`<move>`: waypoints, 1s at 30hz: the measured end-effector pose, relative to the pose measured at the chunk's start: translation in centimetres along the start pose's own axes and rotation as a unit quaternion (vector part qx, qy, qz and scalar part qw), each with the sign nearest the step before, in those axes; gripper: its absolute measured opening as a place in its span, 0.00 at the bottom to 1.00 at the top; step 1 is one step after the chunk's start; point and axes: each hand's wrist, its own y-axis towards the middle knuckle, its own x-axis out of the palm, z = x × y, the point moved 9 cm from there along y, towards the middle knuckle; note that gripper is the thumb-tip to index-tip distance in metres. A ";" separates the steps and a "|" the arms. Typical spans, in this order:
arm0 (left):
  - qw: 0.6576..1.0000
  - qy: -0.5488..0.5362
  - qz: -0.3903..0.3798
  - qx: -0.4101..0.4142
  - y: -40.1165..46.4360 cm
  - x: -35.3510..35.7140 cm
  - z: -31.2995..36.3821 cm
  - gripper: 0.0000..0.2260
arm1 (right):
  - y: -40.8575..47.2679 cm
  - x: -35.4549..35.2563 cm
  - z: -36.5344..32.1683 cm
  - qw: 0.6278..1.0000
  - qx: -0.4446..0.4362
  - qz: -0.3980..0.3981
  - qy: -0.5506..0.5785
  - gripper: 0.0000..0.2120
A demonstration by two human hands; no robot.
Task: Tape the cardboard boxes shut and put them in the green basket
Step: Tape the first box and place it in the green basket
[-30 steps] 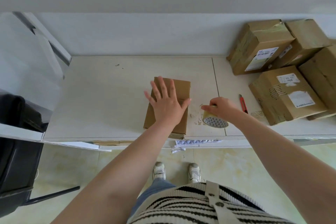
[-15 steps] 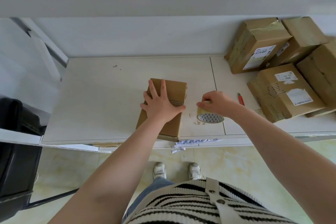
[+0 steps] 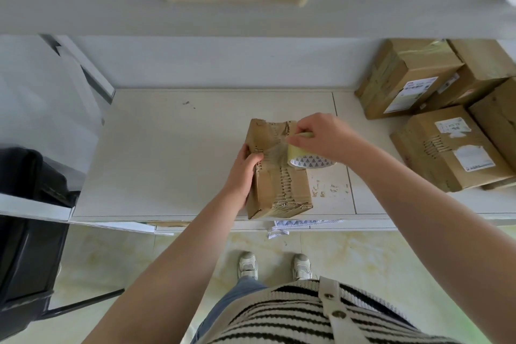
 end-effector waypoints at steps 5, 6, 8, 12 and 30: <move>0.996 0.083 0.014 -0.015 -1.4 -0.2 -0.2 0.24 | 0.6 0.6 -1.7 0.999 0.007 -0.023 -0.036 0.19; 0.995 0.092 0.021 -0.009 -1.3 -0.6 -0.1 0.21 | 0.5 0.7 -2.0 0.998 0.003 -0.030 -0.050 0.21; 0.996 0.083 0.031 -0.010 -1.2 -1.3 -0.1 0.19 | 0.4 0.3 -2.4 0.994 -0.006 -0.035 -0.102 0.23; 0.998 0.052 0.015 -0.016 -1.4 -1.2 0.0 0.19 | 0.1 -0.9 0.1 0.985 0.013 -0.015 -0.174 0.23; 0.706 0.680 0.149 0.132 -2.3 3.6 4.2 0.36 | 0.8 6.0 7.9 0.991 0.103 -0.084 0.032 0.29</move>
